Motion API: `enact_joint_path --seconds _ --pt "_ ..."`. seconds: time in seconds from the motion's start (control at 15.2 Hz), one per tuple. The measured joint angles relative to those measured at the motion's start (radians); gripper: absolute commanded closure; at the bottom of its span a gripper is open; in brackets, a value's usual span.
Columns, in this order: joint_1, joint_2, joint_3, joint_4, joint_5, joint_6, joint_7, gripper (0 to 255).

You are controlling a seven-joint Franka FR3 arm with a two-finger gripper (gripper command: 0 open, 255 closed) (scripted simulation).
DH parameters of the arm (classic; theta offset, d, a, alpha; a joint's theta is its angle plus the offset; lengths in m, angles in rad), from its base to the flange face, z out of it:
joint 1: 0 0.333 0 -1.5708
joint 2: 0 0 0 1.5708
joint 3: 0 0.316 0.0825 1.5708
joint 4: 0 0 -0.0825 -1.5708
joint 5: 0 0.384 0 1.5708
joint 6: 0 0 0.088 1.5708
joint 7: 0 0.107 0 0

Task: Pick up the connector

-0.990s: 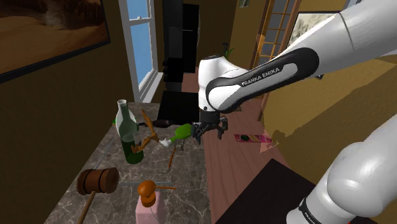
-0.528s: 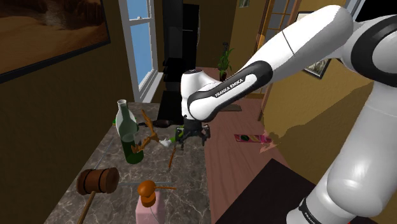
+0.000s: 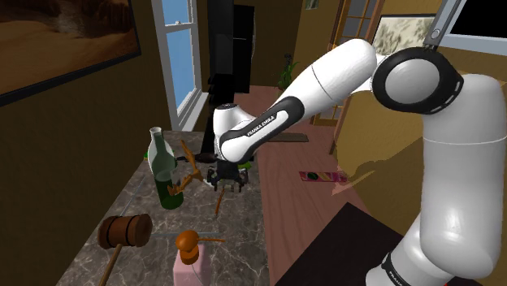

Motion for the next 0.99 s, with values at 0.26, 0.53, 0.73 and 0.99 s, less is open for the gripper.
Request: enact_joint_path --seconds 0.26,0.53,0.73,0.99 --pt "0.031 0.139 -0.032 0.139 -0.016 0.009 0.069 0" --pt "0.042 0.191 -0.044 0.159 -0.027 0.041 0.084 0" --pt "0.045 0.22 -0.052 0.162 -0.035 0.067 0.086 0" --pt "0.048 0.231 -0.054 0.168 -0.037 0.073 0.088 255"
